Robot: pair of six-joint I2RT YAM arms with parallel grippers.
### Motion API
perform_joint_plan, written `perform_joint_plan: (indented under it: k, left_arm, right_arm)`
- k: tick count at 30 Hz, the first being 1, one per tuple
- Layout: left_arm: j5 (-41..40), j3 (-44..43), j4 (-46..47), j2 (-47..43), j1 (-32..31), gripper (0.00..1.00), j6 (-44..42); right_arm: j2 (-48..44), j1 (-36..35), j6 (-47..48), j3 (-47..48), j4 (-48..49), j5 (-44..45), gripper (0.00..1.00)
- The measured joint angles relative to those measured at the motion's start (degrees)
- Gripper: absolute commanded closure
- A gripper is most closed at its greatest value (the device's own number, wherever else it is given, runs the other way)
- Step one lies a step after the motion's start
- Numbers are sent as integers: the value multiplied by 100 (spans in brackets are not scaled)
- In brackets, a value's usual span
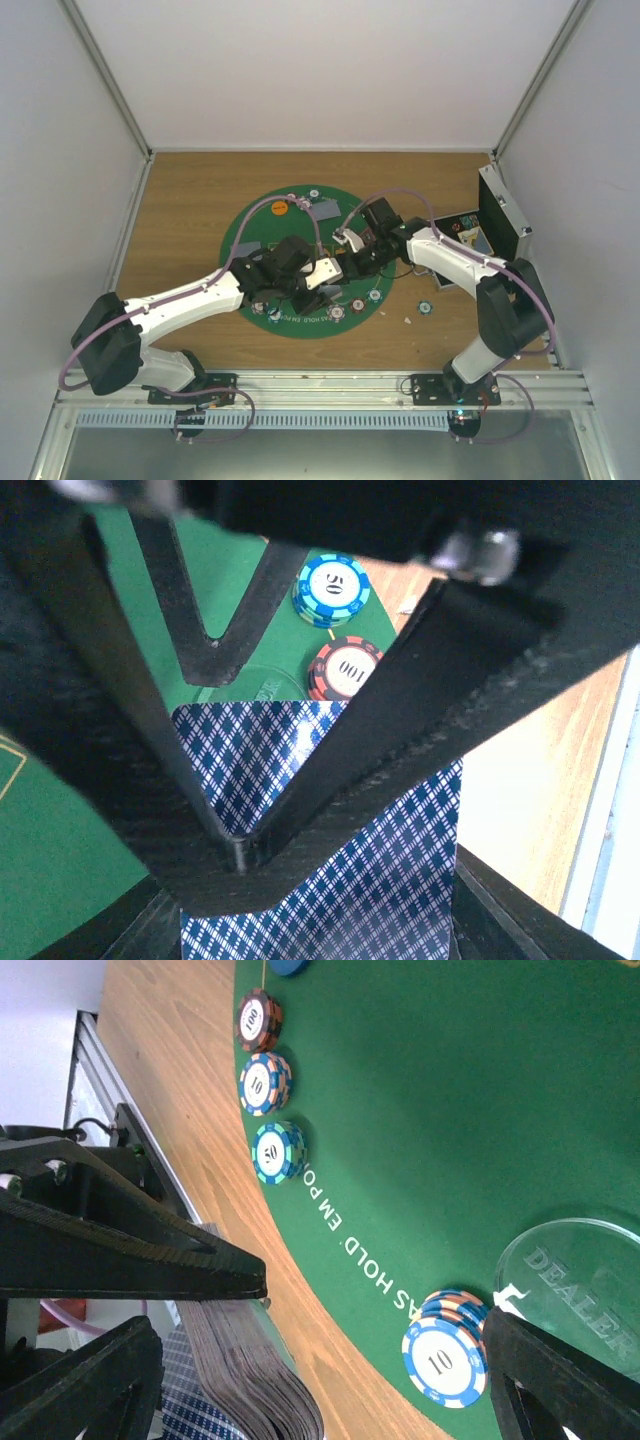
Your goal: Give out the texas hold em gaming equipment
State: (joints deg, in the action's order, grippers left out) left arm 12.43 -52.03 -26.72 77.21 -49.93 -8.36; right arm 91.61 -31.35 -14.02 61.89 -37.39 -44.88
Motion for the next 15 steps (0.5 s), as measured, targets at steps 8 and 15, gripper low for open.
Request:
perform_joint_plan:
  k: [8,15]
  left_arm:
    - [-61,101,26,0,-22,44,39]
    - [-107,101,28,-11,-24,44,44]
  right_arm:
    - [13,-42,160,-31,-170,221,17]
    - [-2,-44,177,-46,-280,448,26]
